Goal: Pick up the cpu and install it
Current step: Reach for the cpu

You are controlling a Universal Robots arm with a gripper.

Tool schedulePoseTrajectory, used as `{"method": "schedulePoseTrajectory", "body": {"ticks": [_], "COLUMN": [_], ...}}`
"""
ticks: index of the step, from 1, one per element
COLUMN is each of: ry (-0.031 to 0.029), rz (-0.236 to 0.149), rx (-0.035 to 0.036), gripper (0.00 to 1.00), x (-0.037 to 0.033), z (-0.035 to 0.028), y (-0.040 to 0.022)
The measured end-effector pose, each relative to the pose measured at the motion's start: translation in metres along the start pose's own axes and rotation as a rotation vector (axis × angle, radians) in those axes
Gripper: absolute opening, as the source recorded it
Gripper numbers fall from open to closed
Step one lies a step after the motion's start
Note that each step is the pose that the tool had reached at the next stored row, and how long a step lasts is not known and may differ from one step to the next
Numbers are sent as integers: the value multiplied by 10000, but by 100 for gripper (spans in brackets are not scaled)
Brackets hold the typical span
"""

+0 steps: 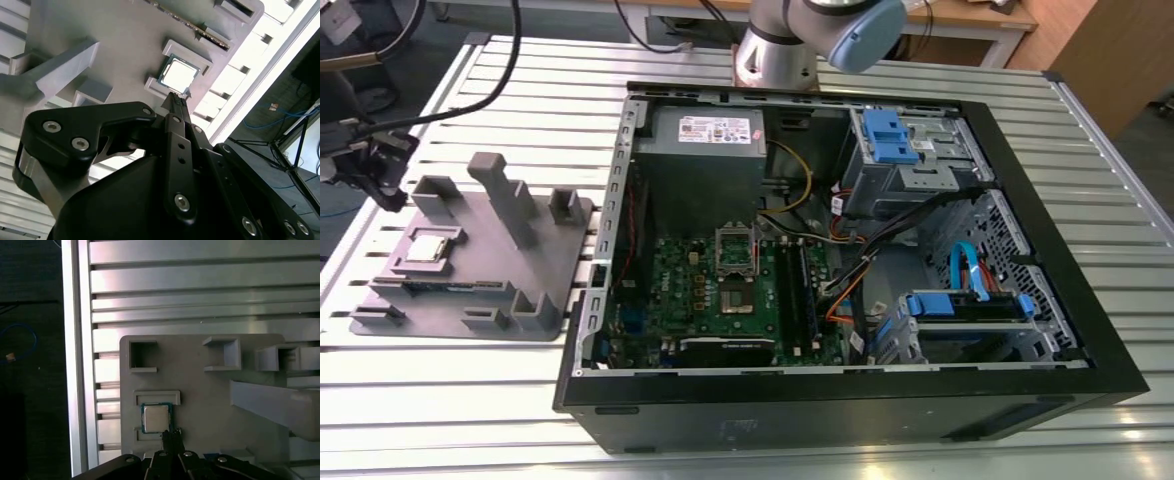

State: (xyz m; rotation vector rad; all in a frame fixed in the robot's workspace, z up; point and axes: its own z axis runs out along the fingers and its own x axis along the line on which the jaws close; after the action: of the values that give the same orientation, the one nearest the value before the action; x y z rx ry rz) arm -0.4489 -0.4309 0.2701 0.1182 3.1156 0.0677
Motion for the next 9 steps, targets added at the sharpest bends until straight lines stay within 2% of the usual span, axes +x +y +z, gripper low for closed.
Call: {"method": "schedulePoseTrajectory", "body": {"ticks": [4, 9], "ry": [26, 60], "rz": [2, 3], "rx": [3, 6], "gripper": [11, 11], "x": [-1, 0], "z": [69, 145], "y": [-35, -48]}}
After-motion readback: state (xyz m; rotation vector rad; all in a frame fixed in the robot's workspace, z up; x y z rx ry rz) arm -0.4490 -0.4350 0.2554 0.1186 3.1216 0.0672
